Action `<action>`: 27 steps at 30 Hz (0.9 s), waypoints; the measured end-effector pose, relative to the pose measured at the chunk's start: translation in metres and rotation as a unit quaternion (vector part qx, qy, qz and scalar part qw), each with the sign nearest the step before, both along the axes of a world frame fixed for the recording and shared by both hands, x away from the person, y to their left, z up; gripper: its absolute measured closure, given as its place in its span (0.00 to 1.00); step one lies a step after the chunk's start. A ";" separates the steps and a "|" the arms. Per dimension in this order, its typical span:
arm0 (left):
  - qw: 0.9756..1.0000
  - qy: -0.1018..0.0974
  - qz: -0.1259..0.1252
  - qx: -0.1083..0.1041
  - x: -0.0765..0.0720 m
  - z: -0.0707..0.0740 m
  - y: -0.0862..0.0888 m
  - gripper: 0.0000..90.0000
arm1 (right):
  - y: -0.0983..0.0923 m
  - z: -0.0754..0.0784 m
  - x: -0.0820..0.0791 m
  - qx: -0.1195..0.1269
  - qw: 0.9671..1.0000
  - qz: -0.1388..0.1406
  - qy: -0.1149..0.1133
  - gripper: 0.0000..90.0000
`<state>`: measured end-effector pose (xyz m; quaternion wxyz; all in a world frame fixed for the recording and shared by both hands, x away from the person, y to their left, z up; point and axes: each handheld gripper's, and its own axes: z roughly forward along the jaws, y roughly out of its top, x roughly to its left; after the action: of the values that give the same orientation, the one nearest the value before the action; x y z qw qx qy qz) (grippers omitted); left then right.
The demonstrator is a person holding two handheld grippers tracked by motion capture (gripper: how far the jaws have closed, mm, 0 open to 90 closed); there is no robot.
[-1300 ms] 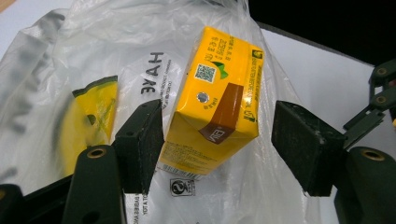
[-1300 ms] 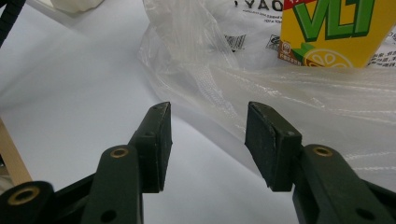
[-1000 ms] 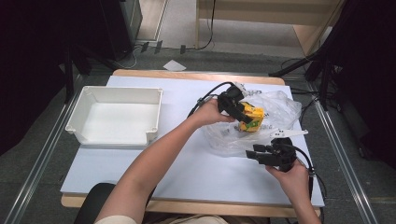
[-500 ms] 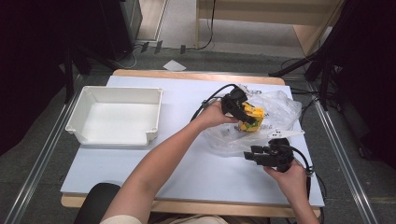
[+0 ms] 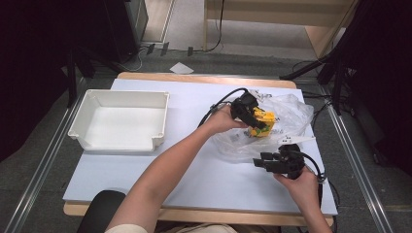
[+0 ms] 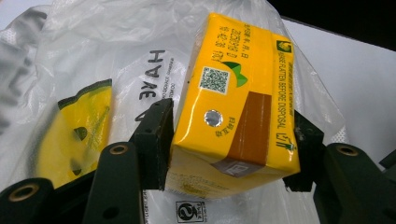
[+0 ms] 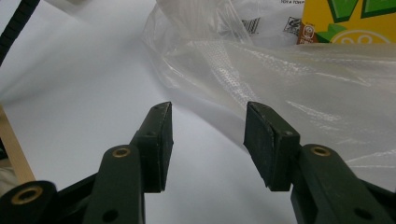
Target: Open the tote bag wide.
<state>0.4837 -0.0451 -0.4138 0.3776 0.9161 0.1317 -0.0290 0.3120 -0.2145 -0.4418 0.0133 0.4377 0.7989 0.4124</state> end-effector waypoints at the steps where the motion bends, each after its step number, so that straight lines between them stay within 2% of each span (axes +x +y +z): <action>1: 1.000 -0.001 0.000 0.000 0.000 0.000 0.000 0.51 | 0.000 0.000 0.000 0.000 1.000 0.000 0.000 0.59; 4: 1.000 -0.012 -0.002 0.004 -0.002 0.001 -0.001 0.53 | 0.000 0.000 0.000 -0.002 1.000 0.001 0.000 0.59; 9: 1.000 -0.017 -0.003 0.010 -0.004 0.002 -0.001 0.54 | -0.001 -0.001 0.000 -0.002 1.000 -0.001 0.001 0.59; 14: 0.999 -0.034 -0.004 0.019 -0.006 0.003 -0.003 0.56 | -0.001 -0.001 0.000 0.000 1.000 0.000 0.001 0.59; 17: 0.999 -0.027 0.004 0.021 -0.005 0.005 -0.003 0.57 | -0.001 -0.001 0.000 0.000 1.000 0.002 0.000 0.59; 21: 1.000 -0.006 0.015 0.020 -0.002 0.007 -0.002 0.57 | 0.000 0.000 0.000 0.001 1.000 0.004 0.000 0.59; 23: 1.000 -0.009 0.014 0.025 -0.002 0.009 -0.003 0.58 | 0.000 0.000 0.000 0.002 1.000 0.005 0.000 0.59; 27: 1.000 -0.009 0.011 0.021 -0.003 0.015 -0.003 0.58 | 0.000 0.000 0.000 0.002 1.000 0.008 -0.001 0.59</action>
<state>0.4802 -0.0483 -0.3992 0.3595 0.9226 0.1394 -0.0138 0.3116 -0.2147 -0.4420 0.0099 0.4306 0.8018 0.4144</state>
